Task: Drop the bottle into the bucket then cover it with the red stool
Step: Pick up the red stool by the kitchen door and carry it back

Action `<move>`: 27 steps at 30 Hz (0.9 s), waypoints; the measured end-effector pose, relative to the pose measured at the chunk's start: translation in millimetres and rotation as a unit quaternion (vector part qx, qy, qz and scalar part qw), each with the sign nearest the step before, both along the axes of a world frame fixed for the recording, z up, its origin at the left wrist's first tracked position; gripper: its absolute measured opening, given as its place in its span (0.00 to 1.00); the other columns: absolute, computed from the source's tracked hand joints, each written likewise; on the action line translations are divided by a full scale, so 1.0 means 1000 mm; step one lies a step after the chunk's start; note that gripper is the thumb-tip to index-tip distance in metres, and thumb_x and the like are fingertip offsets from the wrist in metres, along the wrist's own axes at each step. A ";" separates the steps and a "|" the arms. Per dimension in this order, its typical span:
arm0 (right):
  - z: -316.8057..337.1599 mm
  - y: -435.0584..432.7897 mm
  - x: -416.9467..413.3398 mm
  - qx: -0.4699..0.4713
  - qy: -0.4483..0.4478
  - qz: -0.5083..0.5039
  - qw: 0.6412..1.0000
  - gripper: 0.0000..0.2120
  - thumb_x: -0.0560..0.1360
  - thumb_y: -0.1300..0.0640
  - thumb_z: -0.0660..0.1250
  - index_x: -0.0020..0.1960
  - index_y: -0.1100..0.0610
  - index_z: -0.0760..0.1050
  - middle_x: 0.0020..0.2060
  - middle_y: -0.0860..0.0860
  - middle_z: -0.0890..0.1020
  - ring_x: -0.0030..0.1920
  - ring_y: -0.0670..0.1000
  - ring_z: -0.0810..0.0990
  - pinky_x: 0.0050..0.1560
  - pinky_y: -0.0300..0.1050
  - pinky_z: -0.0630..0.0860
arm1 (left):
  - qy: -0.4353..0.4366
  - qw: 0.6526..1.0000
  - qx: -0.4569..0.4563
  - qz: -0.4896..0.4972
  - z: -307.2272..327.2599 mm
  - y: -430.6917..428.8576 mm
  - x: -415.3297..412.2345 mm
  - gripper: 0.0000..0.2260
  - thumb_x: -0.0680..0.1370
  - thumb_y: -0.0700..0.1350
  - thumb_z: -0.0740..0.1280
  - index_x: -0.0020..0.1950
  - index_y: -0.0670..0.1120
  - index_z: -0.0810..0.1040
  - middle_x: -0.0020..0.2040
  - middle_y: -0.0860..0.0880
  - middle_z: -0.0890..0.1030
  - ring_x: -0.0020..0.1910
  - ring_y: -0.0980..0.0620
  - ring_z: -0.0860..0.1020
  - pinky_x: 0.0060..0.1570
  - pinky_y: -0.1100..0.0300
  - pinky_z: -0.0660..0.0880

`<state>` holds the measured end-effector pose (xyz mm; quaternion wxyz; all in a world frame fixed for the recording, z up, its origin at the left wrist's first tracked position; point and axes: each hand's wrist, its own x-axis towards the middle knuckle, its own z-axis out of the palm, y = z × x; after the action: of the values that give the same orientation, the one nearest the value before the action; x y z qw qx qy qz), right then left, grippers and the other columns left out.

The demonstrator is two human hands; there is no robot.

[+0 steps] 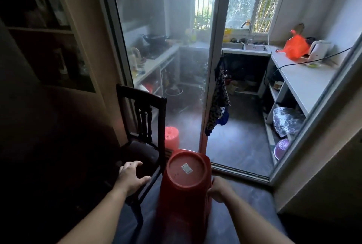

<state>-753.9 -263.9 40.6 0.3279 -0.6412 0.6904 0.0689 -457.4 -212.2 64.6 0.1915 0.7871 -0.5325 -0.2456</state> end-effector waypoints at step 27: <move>-0.069 -0.116 0.077 0.038 0.073 -0.091 0.992 0.27 0.66 0.48 0.63 0.65 0.51 0.71 0.63 0.56 0.78 0.66 0.60 0.74 0.62 0.52 0.74 | -0.094 0.966 0.110 -0.213 -0.073 -0.161 0.054 0.36 0.70 0.61 0.70 0.74 0.52 0.62 0.77 0.45 0.54 0.76 0.45 0.52 0.74 0.52 0.56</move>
<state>-676.7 -379.6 -28.7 0.3053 -0.5560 0.7650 0.1113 -403.7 -373.4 -8.5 -0.0035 0.6912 -0.6732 -0.2629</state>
